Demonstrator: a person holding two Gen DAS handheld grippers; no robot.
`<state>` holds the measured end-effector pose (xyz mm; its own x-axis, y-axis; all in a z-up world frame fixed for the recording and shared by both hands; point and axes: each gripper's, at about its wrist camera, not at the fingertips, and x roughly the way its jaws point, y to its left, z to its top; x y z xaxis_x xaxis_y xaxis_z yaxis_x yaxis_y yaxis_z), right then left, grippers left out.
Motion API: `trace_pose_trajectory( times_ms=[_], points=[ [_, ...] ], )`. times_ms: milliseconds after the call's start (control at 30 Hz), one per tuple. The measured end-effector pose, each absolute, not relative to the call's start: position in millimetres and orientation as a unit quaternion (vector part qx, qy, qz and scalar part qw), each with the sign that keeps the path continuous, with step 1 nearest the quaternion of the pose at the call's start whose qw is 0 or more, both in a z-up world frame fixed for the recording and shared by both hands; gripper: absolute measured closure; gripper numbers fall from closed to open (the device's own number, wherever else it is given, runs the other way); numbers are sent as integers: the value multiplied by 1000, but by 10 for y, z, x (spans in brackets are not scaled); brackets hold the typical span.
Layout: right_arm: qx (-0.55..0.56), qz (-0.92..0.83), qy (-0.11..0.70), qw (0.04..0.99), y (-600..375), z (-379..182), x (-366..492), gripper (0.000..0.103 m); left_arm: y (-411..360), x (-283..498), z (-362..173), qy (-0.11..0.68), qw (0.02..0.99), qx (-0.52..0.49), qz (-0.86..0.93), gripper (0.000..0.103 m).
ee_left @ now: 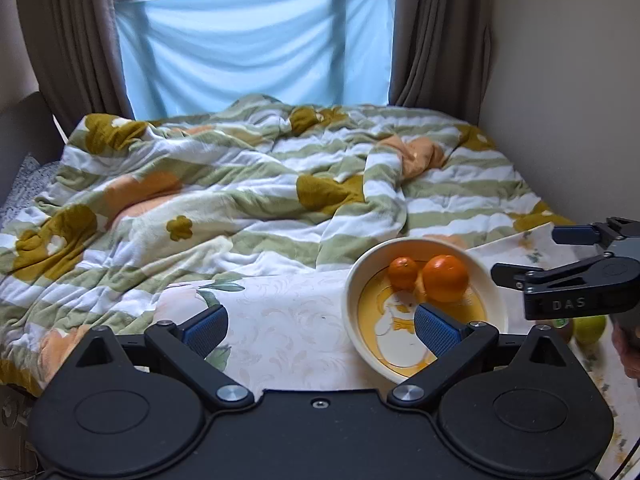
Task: Organize fruits
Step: 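Lower the large orange into the bowl beside the tangerine and open the right tool, then move the left tool to the brown wrinkled apple and close on it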
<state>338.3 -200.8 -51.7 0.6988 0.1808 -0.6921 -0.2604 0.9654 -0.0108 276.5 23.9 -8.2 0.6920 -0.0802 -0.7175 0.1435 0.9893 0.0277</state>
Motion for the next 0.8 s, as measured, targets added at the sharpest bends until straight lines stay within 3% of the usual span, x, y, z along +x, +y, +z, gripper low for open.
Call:
trace_pose_trajectory(
  times_ms=[467,800],
  points=[
    [-30,107,344,932,-2393,276,2243,0,113,1691,341,328,944,17,-14,1],
    [-16,123,339,932,-2437,338,1585,0,89,1062,181,314,949,32,22,1]
  ],
)
